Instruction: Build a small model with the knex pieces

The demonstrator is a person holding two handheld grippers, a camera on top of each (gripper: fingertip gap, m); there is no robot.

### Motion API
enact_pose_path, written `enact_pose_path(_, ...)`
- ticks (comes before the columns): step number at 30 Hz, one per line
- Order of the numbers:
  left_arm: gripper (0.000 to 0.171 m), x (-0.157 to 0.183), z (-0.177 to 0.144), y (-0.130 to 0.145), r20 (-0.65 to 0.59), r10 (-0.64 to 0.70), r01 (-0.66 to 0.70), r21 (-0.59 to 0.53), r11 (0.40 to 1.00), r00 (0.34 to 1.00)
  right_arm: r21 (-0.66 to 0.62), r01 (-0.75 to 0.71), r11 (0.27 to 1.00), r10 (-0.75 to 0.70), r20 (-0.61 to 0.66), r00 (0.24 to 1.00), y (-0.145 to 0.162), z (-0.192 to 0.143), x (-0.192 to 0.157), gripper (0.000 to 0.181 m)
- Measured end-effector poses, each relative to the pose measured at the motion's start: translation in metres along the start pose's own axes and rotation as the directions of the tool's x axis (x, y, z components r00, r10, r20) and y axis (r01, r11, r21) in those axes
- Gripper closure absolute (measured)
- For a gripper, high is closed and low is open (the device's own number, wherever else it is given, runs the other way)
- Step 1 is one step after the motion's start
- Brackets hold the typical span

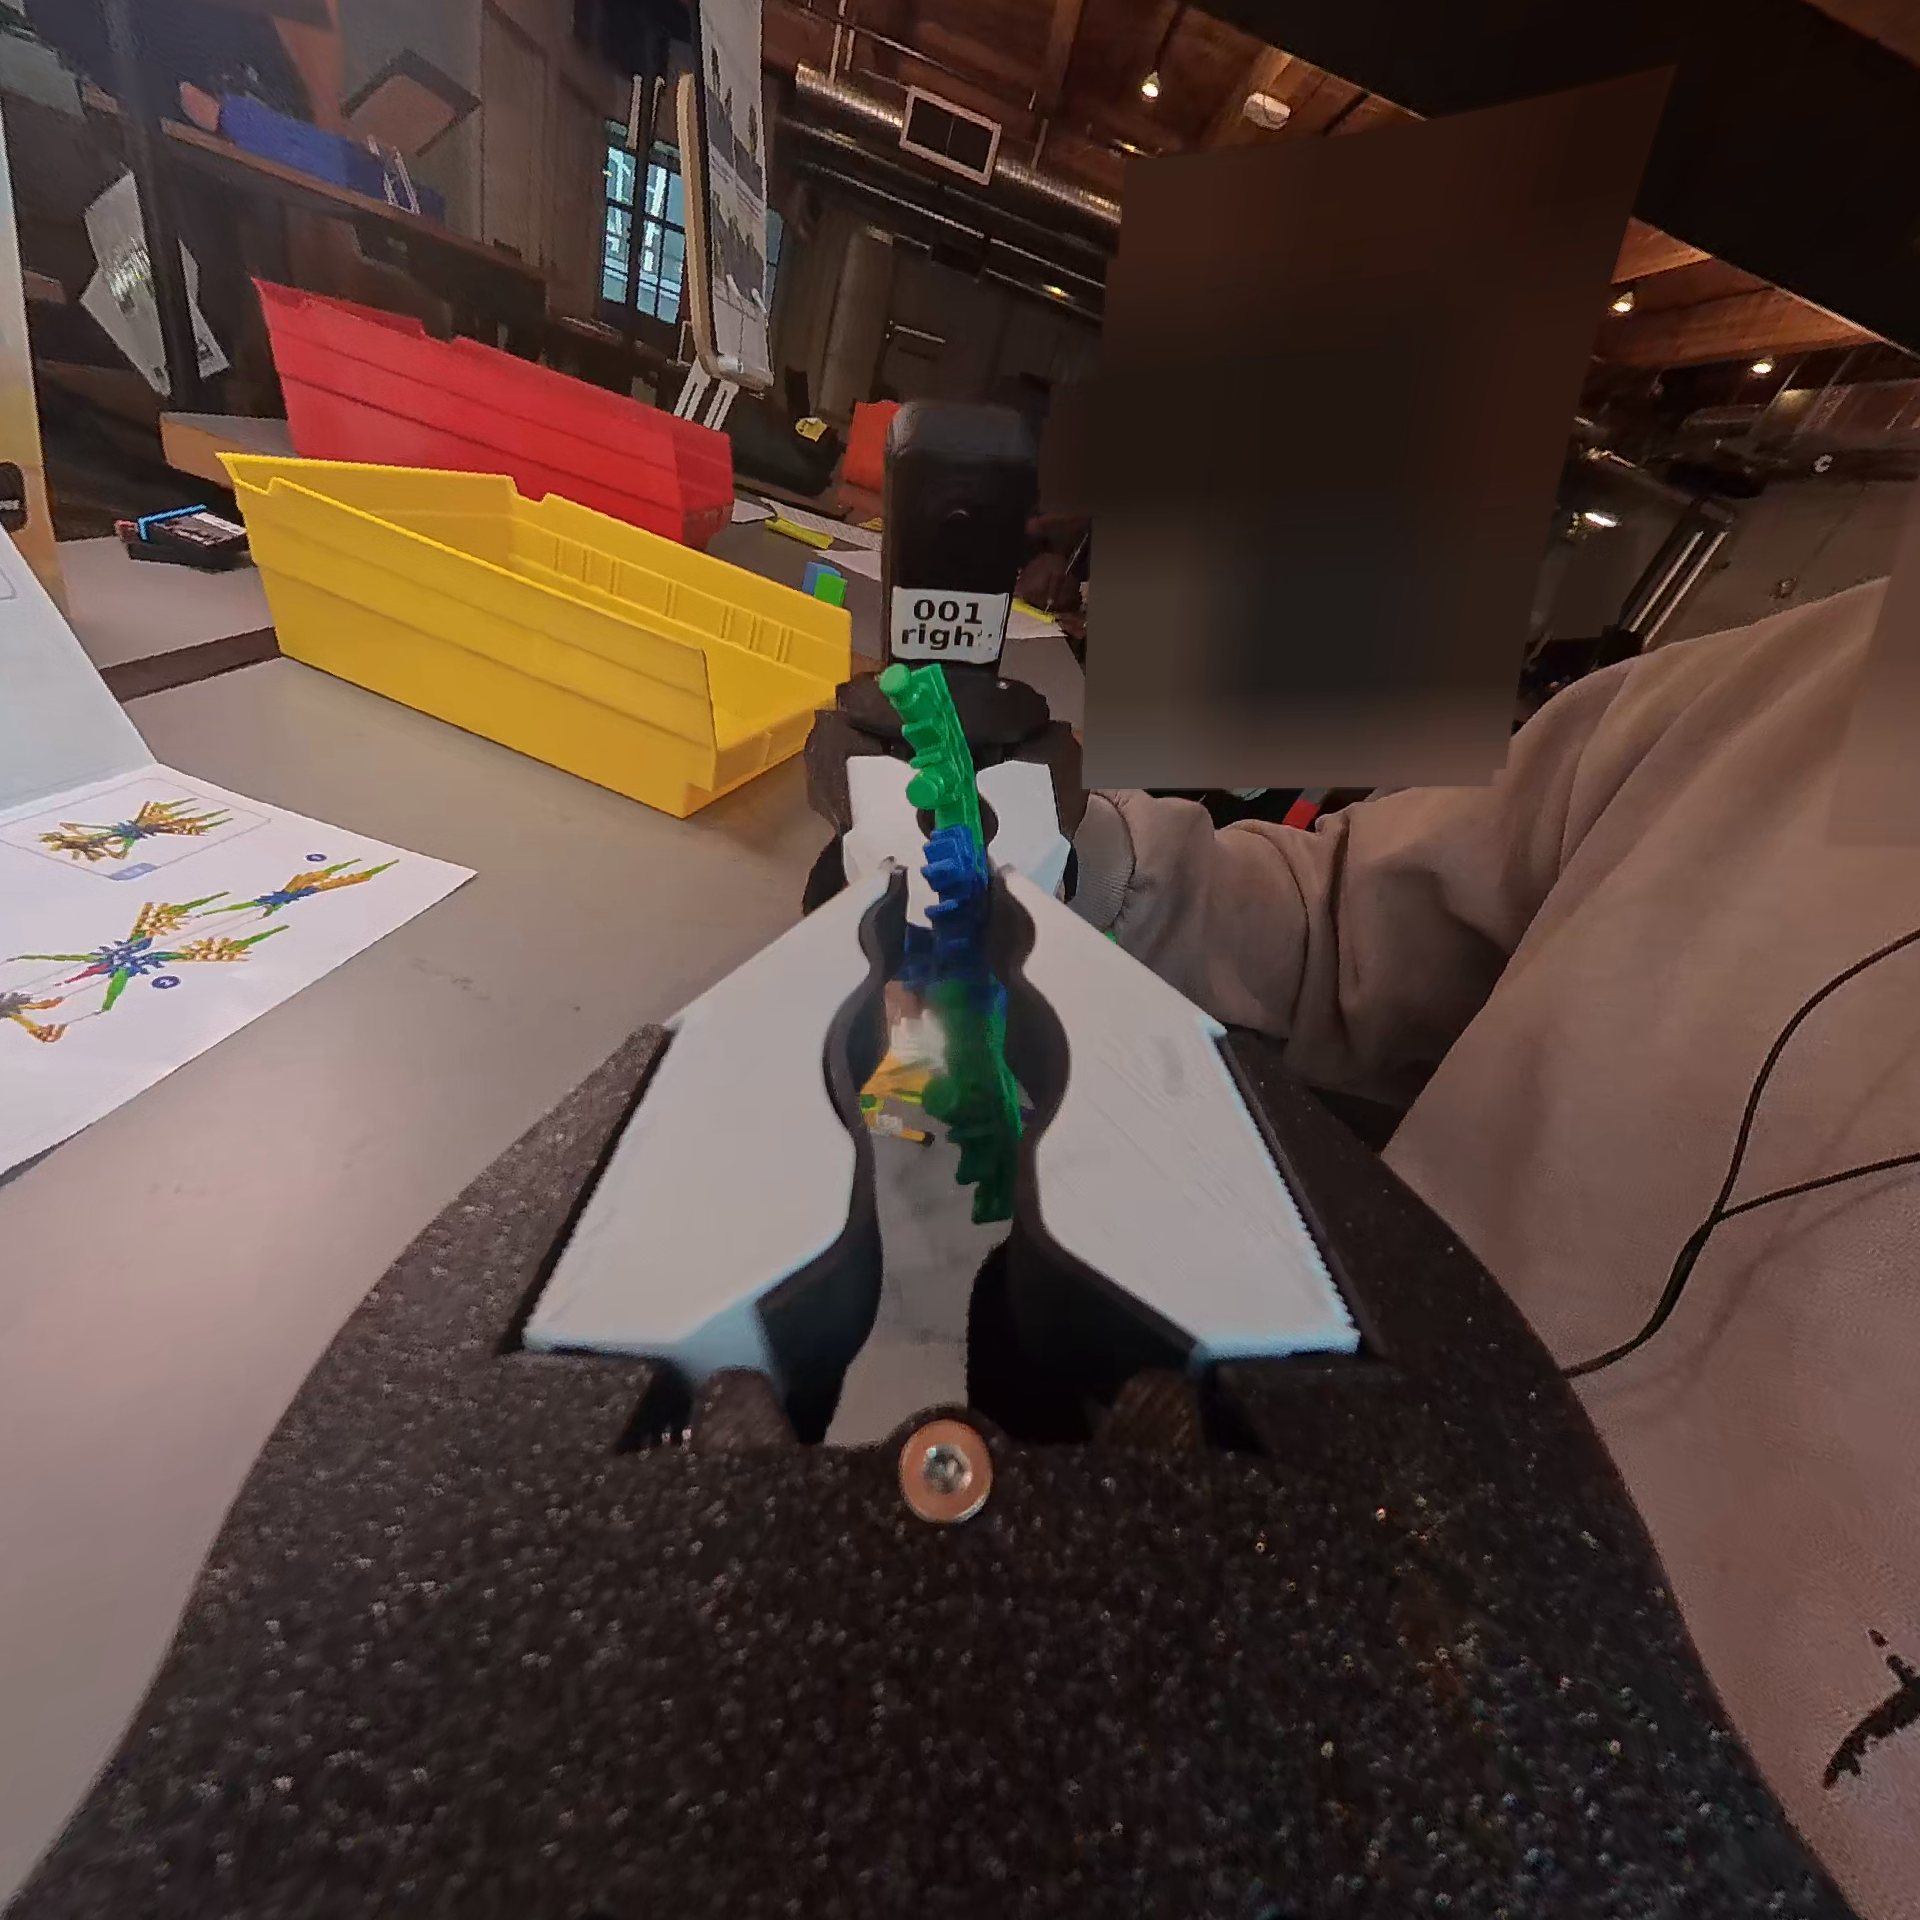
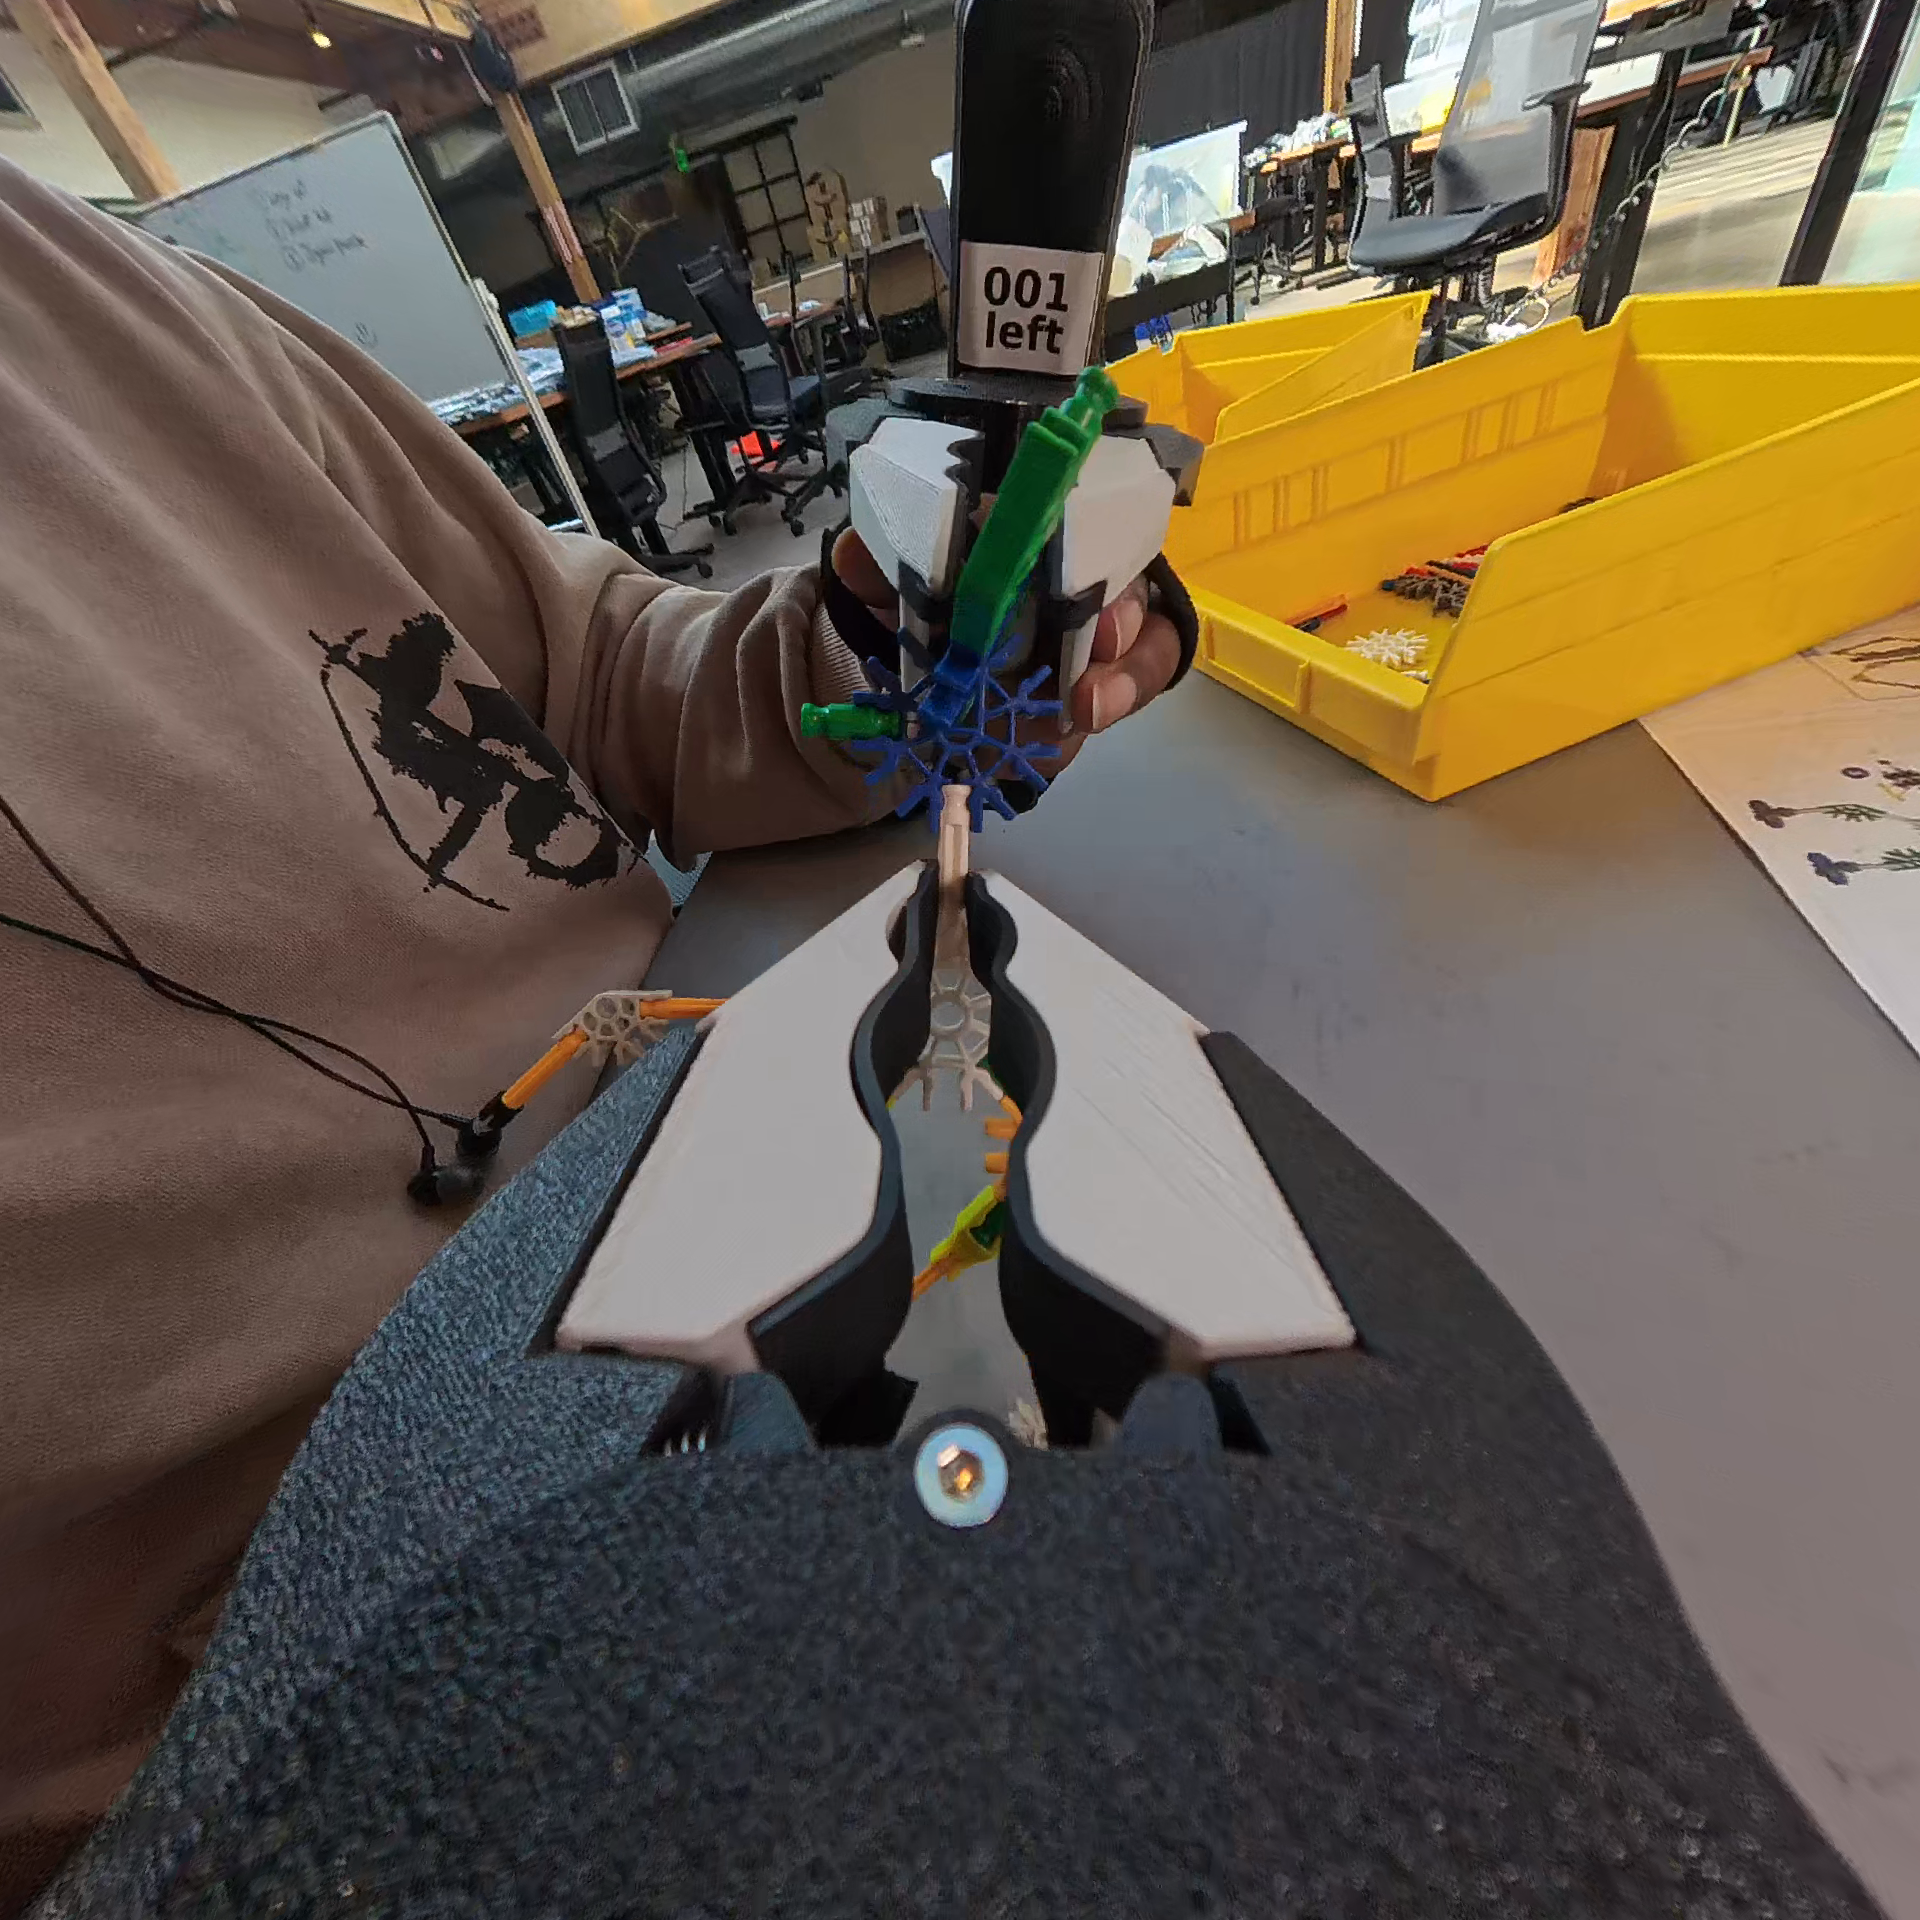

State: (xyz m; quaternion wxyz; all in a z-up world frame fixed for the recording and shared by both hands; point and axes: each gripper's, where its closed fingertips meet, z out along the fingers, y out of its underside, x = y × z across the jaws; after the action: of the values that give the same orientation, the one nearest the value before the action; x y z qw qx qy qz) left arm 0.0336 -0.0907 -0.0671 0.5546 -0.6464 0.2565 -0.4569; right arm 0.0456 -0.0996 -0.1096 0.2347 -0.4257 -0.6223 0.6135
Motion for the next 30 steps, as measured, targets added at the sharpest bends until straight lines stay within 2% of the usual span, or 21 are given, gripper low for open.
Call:
enact_pose_path(5,0.150,0.007,0.005,-0.023,-0.019,-0.027,0.028,0.045,0.999,0.999,0.121,-0.011,0.993,0.007,0.041,0.999,-0.019,-0.005,-0.006,0.178)
enact_pose_path(8,0.150,0.006,0.001,-0.028,-0.018,-0.023,0.024,0.056,0.998,1.000,0.128,0.009,0.992,-0.013,0.030,0.999,-0.021,-0.007,-0.007,0.178)
enact_pose_path(14,0.165,0.011,0.002,-0.021,-0.044,-0.032,0.032,0.004,0.999,0.999,0.107,0.020,0.994,-0.022,0.015,1.000,-0.018,-0.006,-0.005,0.178)
enact_pose_path(22,0.166,0.016,0.004,-0.014,0.007,0.161,-0.160,-0.069,0.985,0.987,0.078,0.033,0.996,-0.033,0.007,0.999,-0.013,-0.002,-0.006,0.178)
enact_pose_path(30,0.166,0.022,0.003,-0.009,-0.023,0.143,-0.144,-0.112,0.983,0.990,0.089,0.088,0.992,-0.087,-0.015,0.996,-0.015,0.003,-0.008,0.179)
